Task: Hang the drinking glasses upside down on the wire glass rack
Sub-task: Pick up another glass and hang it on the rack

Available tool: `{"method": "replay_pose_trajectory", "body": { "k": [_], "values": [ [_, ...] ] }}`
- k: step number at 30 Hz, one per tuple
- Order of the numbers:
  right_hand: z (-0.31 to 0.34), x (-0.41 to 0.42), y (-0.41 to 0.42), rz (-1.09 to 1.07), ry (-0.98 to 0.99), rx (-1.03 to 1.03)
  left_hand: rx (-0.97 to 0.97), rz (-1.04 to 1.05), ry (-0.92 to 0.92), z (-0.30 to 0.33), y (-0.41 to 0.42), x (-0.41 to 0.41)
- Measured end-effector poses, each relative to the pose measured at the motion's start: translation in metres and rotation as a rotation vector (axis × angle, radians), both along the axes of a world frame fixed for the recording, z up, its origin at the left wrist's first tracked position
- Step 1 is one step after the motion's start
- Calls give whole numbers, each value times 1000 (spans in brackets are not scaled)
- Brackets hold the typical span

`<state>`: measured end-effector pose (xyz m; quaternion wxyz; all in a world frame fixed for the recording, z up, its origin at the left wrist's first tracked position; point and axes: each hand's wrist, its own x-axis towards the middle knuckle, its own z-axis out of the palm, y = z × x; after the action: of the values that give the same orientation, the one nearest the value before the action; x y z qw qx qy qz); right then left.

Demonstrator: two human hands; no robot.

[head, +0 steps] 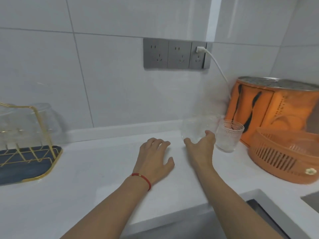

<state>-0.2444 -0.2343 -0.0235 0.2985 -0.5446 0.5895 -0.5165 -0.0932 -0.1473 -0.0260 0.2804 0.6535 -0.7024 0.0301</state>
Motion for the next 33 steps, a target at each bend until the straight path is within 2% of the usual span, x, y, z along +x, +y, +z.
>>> {"method": "replay_pose_trajectory", "body": {
  "k": [3, 9, 16, 19, 23, 28, 31, 33],
  "values": [
    [1, 8, -22, -7, 35, 39, -7, 15, 21, -10, -4, 2],
    [-4, 16, -41, -121, 223, 58, -30, 16, 81, -11, -5, 4],
    [-3, 16, -39, -106, 224, 19, 0, 7, 187, -10, -3, 5],
    [0, 14, -33, -62, 209, -1, 18, 0, 315, -9, -1, 8],
    [1, 20, -8, 121, 175, -212, 23, 13, 599, -2, 1, 10],
    [-4, 45, 20, 525, 397, -512, -88, 35, 934, 17, 14, 19],
    [-3, 55, 30, 591, 472, -554, -158, 94, 1056, 24, 31, 40],
    [-4, 59, 36, 660, 448, -509, -164, 125, 1149, 28, 45, 55]
  ]
}}
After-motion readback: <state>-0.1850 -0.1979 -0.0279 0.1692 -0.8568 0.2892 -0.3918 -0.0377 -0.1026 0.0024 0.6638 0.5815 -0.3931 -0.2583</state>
